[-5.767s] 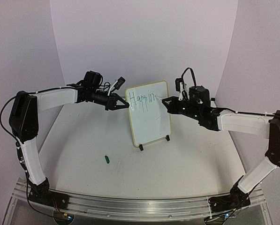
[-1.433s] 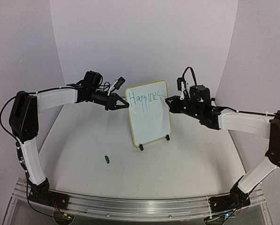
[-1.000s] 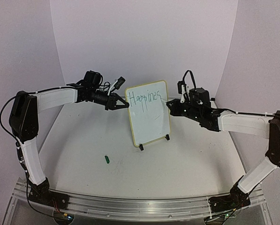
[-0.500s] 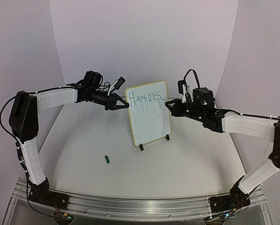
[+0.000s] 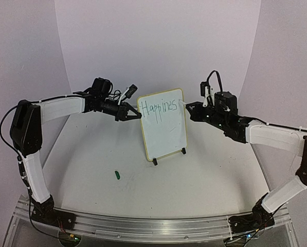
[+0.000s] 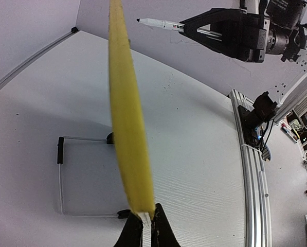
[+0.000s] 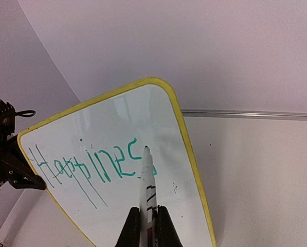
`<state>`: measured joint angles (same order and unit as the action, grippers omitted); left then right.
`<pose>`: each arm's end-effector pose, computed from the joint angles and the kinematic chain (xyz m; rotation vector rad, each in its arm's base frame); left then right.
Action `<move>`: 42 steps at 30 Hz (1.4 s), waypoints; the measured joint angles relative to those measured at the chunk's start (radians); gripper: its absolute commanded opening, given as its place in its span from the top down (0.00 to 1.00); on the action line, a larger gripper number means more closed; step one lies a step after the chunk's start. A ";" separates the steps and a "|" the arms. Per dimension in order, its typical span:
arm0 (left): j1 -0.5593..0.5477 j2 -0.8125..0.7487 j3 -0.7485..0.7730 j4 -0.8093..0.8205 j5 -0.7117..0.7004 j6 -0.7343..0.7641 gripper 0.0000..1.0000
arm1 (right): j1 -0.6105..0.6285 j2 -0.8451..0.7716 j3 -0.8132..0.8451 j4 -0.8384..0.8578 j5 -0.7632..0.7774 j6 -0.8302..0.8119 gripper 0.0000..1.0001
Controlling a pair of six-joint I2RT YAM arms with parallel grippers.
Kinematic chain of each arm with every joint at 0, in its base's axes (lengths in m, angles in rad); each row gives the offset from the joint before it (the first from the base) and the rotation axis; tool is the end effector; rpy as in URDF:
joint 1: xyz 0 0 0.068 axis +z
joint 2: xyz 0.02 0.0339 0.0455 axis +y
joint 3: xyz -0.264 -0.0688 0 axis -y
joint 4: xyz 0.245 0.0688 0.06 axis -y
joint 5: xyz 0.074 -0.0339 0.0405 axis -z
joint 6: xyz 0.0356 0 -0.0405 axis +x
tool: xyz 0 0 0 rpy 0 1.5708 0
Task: Write a sentence on the whiteboard
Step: Write on the whiteboard with the whiteboard marker without the cap.
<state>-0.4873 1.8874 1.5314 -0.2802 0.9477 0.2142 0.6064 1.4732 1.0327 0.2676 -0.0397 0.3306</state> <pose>0.3655 -0.2264 0.2789 1.2120 1.7566 -1.1916 0.2863 0.2003 0.3072 -0.2770 1.7775 0.7145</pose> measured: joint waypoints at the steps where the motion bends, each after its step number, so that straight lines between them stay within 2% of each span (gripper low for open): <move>1: 0.000 0.000 0.000 0.000 0.000 0.000 1.00 | 0.000 0.008 0.006 0.000 0.002 -0.004 1.00; 18: 0.000 0.000 0.000 0.000 0.000 0.003 1.00 | 0.000 0.065 0.054 0.000 0.025 -0.033 1.00; 42: 0.000 0.003 0.007 -0.008 -0.001 0.003 1.00 | 0.000 0.070 0.016 -0.005 0.014 -0.034 1.00</move>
<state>-0.4873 1.8908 1.5381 -0.2880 0.9470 0.2176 0.6067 1.5429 1.0485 0.2624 -0.0254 0.2970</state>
